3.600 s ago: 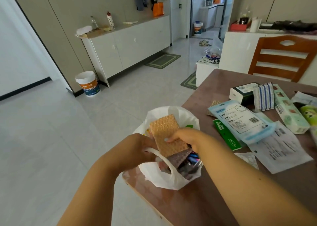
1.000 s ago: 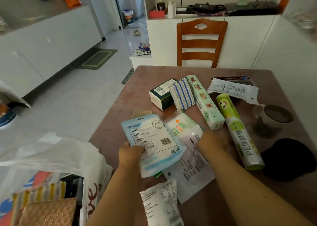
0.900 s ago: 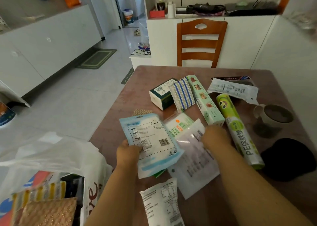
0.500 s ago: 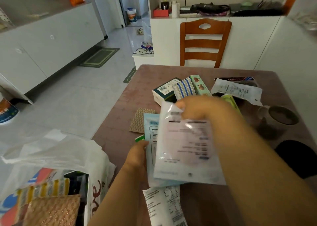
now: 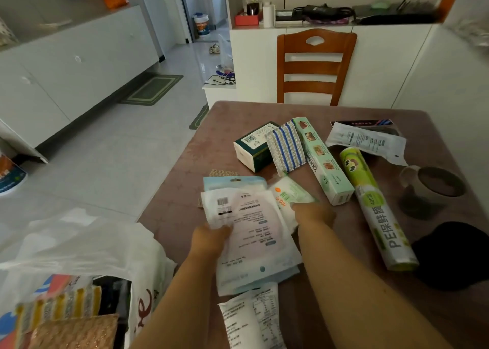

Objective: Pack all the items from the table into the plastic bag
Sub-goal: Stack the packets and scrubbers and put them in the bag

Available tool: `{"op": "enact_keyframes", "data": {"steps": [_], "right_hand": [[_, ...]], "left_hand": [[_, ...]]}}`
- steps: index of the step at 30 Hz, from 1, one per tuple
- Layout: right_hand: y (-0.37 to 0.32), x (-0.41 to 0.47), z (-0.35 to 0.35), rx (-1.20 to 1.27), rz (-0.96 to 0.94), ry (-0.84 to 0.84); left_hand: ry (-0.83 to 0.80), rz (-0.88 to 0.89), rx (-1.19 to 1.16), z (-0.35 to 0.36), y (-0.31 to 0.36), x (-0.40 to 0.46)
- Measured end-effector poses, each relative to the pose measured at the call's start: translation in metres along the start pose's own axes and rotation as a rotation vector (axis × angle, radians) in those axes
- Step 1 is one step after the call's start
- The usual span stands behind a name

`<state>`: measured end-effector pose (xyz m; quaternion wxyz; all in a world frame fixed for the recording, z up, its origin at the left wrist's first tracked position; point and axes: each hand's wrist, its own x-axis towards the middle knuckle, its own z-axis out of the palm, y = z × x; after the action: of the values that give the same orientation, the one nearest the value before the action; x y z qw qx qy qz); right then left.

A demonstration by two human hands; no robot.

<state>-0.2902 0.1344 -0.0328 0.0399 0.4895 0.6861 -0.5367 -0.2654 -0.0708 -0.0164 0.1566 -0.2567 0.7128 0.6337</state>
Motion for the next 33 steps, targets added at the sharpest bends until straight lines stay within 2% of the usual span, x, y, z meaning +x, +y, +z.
{"op": "enact_keyframes", "data": {"steps": [3, 7, 9, 12, 14, 16, 19, 21, 23, 25, 26, 28, 30, 31, 33], "right_hand": [[-0.005, 0.001, 0.001, 0.034, -0.106, -0.01], [-0.034, -0.018, -0.02, 0.134, -0.443, 0.0], [-0.056, -0.034, -0.04, 0.095, -0.616, 0.08], [-0.087, -0.064, -0.074, -0.012, -0.854, 0.29], [-0.102, -0.076, -0.09, -0.059, -0.924, 0.315], [-0.109, -0.069, -0.091, -0.052, -0.873, 0.222], [-0.092, -0.045, -0.061, -0.061, -0.631, -0.1], [-0.06, -0.031, -0.028, -0.133, -0.494, -0.281], [-0.034, -0.033, -0.008, -0.147, -0.452, -0.382], [-0.021, -0.033, -0.005, -0.186, -0.459, -0.381], [-0.02, -0.033, -0.01, -0.177, -0.393, -0.395], [-0.024, -0.029, -0.023, 0.028, -0.127, -0.67], [-0.022, -0.025, -0.03, 0.156, -0.022, -0.868], [-0.018, -0.021, -0.029, 0.194, -0.032, -0.889], [-0.012, -0.01, -0.025, 0.218, -0.059, -0.784]], "left_hand": [[-0.036, 0.059, 0.063, 0.005, 0.006, -0.005], [-0.176, 0.076, -0.161, 0.0, 0.01, -0.008], [-0.224, 0.052, -0.265, 0.0, 0.012, -0.006], [-0.22, -0.031, -0.284, 0.003, 0.011, 0.001], [-0.225, -0.094, -0.258, 0.006, 0.007, 0.004], [-0.217, -0.135, -0.253, 0.009, 0.0, 0.007], [-0.228, -0.184, -0.349, 0.013, -0.01, 0.01], [-0.303, -0.221, -0.449, 0.016, -0.014, 0.01], [-0.343, -0.172, -0.416, 0.021, -0.01, 0.004], [-0.298, -0.089, -0.331, 0.021, -0.006, 0.002], [-0.284, -0.06, -0.329, 0.02, -0.003, 0.001], [-0.315, -0.038, -0.378, 0.02, 0.005, -0.001], [-0.343, -0.042, -0.394, 0.023, 0.015, -0.001], [-0.325, -0.029, -0.351, 0.026, 0.017, 0.006], [-0.238, 0.025, -0.164, 0.032, 0.022, 0.017]]}}
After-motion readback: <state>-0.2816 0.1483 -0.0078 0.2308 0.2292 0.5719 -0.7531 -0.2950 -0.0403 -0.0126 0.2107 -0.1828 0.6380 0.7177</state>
